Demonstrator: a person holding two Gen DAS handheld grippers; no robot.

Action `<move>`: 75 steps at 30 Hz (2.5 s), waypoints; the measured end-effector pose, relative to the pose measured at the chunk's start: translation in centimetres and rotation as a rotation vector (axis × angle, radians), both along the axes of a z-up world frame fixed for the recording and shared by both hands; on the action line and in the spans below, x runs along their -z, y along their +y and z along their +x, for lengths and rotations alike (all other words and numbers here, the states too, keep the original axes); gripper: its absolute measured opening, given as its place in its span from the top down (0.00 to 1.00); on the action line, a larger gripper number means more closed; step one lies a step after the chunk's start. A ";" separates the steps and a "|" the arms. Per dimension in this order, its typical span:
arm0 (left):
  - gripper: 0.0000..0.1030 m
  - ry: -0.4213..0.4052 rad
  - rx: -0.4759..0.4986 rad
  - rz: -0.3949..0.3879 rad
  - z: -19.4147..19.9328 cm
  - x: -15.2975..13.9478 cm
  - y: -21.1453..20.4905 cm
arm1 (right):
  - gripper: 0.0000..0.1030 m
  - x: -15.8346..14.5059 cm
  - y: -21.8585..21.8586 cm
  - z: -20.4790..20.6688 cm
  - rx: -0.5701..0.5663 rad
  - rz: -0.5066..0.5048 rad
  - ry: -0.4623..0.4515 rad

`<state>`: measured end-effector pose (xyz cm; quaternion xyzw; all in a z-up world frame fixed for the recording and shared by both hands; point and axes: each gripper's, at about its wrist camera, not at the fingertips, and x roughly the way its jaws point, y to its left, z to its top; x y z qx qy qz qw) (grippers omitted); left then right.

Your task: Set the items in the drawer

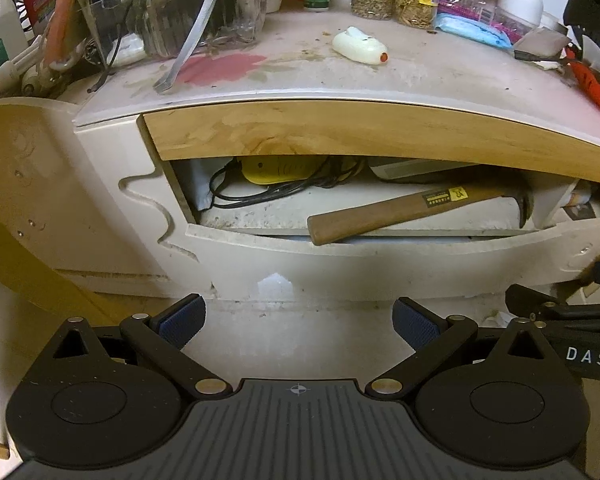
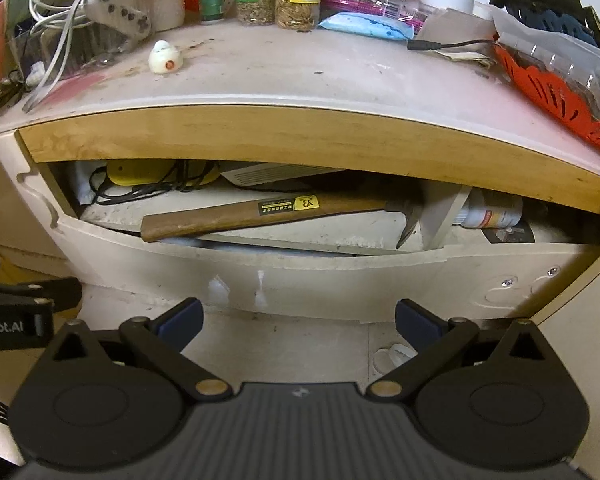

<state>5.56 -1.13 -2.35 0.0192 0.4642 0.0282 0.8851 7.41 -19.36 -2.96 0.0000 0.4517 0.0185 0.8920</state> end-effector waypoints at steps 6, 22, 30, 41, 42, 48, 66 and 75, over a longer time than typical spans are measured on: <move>0.00 0.009 0.005 0.001 0.6 0.6 -0.2 | 0.00 0.5 0.0 0.9 0.010 0.009 0.013; 0.00 0.052 -0.037 0.008 2.4 2.5 0.2 | 0.00 1.5 0.1 2.1 0.010 -0.026 0.016; 0.00 0.057 -0.046 0.024 3.3 3.4 0.2 | 0.01 2.1 0.2 2.5 0.008 -0.038 0.022; 0.00 0.052 -0.038 0.028 4.6 4.6 -0.1 | 0.00 3.1 0.2 3.2 0.005 -0.053 0.030; 0.00 0.053 -0.041 0.027 4.8 4.7 -0.1 | 0.00 3.4 0.1 3.4 0.005 -0.053 0.030; 0.00 0.051 -0.050 0.031 5.5 5.5 0.2 | 0.00 4.0 -0.1 4.0 0.009 -0.054 0.023; 0.00 0.058 -0.063 0.021 7.8 8.3 1.7 | 0.00 6.4 -0.7 5.7 0.033 -0.061 0.050; 0.00 0.036 -0.074 -0.004 9.0 9.0 2.4 | 0.00 7.4 -0.8 6.5 0.030 -0.062 0.058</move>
